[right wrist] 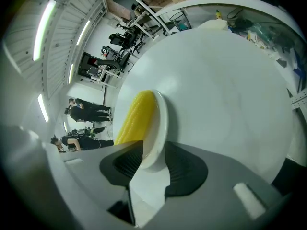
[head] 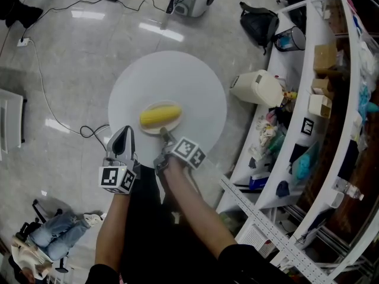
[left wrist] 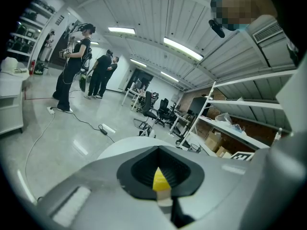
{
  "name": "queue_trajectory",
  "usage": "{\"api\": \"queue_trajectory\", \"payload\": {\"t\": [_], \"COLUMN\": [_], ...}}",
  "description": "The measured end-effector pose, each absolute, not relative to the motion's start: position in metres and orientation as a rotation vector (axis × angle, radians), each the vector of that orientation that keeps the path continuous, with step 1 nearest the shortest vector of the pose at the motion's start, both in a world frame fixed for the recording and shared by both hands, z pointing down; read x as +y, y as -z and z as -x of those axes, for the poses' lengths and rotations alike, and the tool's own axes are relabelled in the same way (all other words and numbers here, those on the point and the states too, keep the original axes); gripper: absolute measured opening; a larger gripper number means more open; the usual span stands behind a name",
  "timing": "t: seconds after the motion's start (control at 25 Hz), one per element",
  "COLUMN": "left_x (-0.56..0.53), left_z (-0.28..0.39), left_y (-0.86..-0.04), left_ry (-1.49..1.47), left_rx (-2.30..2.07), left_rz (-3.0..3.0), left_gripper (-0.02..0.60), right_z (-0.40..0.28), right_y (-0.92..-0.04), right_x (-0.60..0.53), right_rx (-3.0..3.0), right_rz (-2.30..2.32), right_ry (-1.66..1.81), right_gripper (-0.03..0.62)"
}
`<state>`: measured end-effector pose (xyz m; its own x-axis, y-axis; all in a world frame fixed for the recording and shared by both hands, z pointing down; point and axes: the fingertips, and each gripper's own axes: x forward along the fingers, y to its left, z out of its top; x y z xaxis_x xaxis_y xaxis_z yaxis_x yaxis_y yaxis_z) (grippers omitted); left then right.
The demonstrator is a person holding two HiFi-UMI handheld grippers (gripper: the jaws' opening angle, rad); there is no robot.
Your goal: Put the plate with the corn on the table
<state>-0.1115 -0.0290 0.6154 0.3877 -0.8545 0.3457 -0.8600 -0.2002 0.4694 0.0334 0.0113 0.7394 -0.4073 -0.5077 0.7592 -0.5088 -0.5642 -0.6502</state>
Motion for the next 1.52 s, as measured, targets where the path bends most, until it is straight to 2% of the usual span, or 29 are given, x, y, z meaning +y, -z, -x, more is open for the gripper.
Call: {"api": "queue_trajectory", "payload": {"t": [0.28,0.56,0.72,1.12,1.52], "left_x": [-0.028,-0.029,-0.028,-0.026,-0.032], "left_z": [0.11,0.104,0.102,0.095,0.102], "left_y": [-0.607,-0.589,-0.58,-0.554,-0.521], "left_ry": [0.004,0.022,0.03,0.054,0.071], "left_rx": [-1.472,-1.488,-1.499,-1.529,-1.56], "left_rz": [-2.058,-2.073,-2.082,-2.087,-2.119], "left_gripper": [0.003,0.003,0.003,0.003,0.003], "right_z": [-0.039,-0.041,-0.042,-0.047,-0.039], "right_y": [-0.726,-0.703,-0.692,-0.655,-0.595], "right_x": [0.014,0.009,0.004,-0.012,-0.038], "right_rx": [-1.513,-1.595,-1.639,-1.782,-2.052], "right_rz": [-1.718,-1.695,-1.679,-1.621,-1.56], "right_ry": [-2.14,-2.053,-2.02,-1.847,-1.443], "right_gripper": [0.135,0.03,0.012,0.009,0.009]}}
